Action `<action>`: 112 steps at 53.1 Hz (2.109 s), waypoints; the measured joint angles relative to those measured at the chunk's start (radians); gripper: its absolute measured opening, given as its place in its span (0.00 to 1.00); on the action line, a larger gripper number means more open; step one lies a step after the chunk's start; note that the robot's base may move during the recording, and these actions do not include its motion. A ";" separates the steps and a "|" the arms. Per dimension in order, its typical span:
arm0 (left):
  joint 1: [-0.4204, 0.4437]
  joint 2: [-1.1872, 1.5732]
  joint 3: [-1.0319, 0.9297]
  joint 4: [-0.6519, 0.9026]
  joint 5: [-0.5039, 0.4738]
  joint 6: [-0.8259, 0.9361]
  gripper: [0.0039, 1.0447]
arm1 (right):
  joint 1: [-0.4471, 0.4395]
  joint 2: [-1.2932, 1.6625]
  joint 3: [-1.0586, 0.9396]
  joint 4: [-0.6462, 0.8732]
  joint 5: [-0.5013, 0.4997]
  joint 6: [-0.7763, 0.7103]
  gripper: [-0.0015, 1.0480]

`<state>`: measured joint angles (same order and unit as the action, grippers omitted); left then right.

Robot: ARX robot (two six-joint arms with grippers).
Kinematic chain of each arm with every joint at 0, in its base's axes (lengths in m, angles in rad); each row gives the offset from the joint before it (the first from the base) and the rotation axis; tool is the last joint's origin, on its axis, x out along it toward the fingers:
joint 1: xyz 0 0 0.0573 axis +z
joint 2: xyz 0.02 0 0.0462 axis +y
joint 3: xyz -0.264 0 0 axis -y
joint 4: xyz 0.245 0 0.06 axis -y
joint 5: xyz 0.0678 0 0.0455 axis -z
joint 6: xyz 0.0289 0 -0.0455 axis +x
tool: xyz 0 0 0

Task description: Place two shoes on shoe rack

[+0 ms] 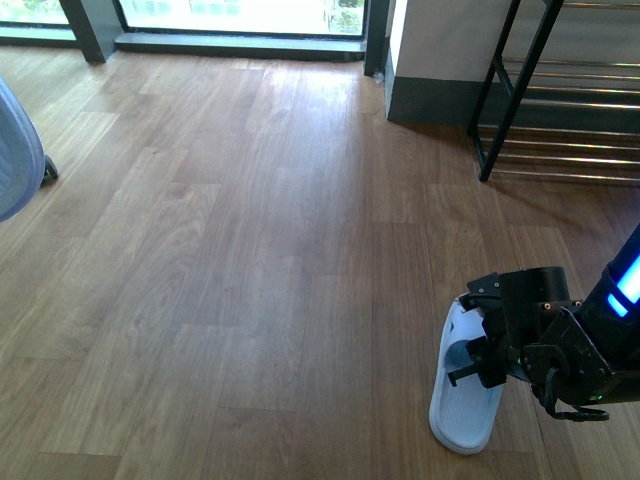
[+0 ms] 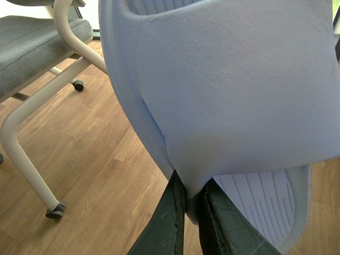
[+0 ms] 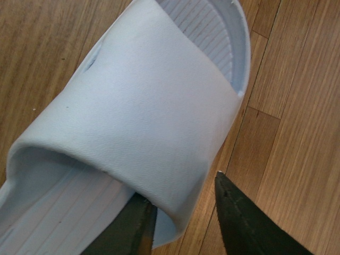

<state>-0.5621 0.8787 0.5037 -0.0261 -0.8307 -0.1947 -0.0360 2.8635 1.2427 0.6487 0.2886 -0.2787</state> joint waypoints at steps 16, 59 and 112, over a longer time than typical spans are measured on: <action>0.000 0.000 0.000 0.000 0.000 0.000 0.03 | -0.029 0.002 -0.024 0.036 0.021 -0.031 0.02; 0.000 0.000 0.000 0.000 0.000 0.000 0.03 | -0.164 -1.309 -0.720 -0.060 -0.393 -0.317 0.02; 0.000 0.000 0.000 0.000 -0.001 0.000 0.03 | -0.266 -2.101 -0.933 -0.396 -0.598 -0.187 0.02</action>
<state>-0.5617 0.8787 0.5037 -0.0261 -0.8314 -0.1947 -0.3023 0.7624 0.3099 0.2531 -0.3096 -0.4660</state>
